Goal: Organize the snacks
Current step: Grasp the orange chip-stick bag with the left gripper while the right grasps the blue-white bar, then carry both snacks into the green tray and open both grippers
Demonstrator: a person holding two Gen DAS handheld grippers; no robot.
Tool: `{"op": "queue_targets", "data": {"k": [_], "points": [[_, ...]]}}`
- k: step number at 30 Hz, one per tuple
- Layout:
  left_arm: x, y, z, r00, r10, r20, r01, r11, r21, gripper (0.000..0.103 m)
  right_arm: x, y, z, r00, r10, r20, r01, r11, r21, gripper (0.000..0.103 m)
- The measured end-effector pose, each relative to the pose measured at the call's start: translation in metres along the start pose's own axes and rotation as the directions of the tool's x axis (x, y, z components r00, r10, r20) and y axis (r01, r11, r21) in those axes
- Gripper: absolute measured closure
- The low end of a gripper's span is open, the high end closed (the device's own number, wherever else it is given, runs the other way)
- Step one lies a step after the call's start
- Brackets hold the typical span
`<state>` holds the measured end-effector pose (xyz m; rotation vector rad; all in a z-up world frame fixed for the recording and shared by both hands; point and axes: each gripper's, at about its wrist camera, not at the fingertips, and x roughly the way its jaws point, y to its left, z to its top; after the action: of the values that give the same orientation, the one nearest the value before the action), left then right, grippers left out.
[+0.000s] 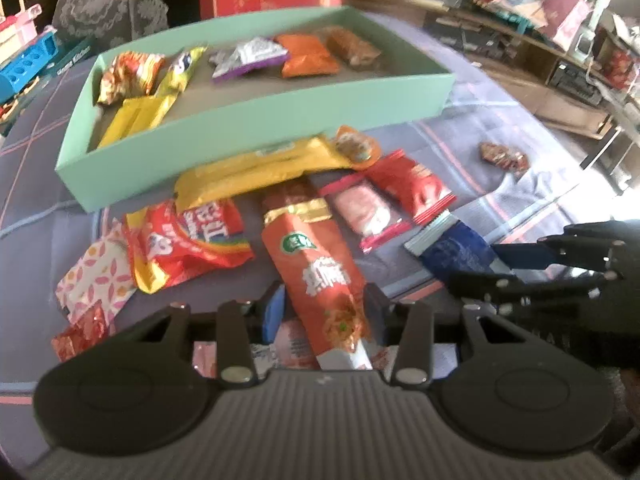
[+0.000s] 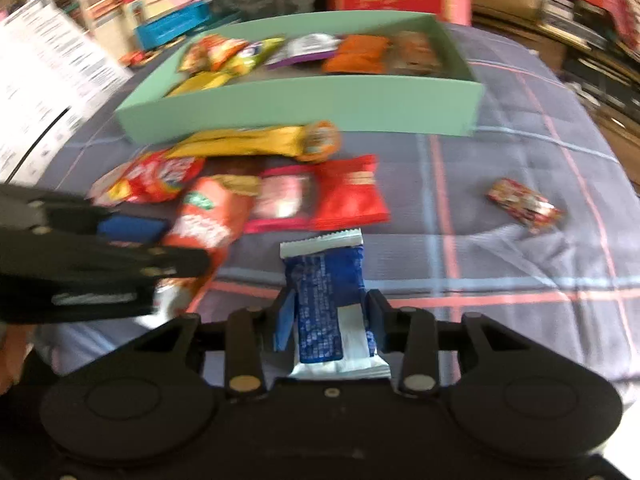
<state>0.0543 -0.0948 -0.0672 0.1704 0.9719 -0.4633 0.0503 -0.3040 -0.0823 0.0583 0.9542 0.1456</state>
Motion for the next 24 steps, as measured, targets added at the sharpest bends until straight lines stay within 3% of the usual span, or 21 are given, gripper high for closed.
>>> {"op": "queue_targets", "data": {"k": [6,11,19,21,24], "points": [[-0.007,-0.008,-0.003,0.999,-0.024,0.024,0.023,1.0,0.017,0.06,-0.003,-0.015,-0.007,0.999,0.008,0.034,-0.01,0.998,0.061,0.065],[-0.004,-0.024,-0.006,1.0,-0.031,-0.003,0.031,0.997,0.073,0.06,-0.005,-0.02,-0.011,0.998,0.028,0.056,-0.032,0.996,0.08,0.065],[0.014,-0.022,0.003,0.997,-0.025,-0.073,0.022,0.999,-0.042,0.057,-0.013,-0.036,-0.021,0.995,0.051,0.083,-0.061,0.99,0.128,0.065],[0.018,-0.029,0.005,0.997,-0.011,-0.081,0.009,1.0,-0.02,0.052,-0.014,-0.038,-0.022,0.995,0.058,0.087,-0.069,0.989,0.134,0.065],[0.024,-0.042,0.005,0.996,0.038,-0.079,-0.035,0.999,0.041,0.035,-0.016,-0.041,-0.024,0.993,0.069,0.092,-0.082,0.985,0.149,0.065]]}}
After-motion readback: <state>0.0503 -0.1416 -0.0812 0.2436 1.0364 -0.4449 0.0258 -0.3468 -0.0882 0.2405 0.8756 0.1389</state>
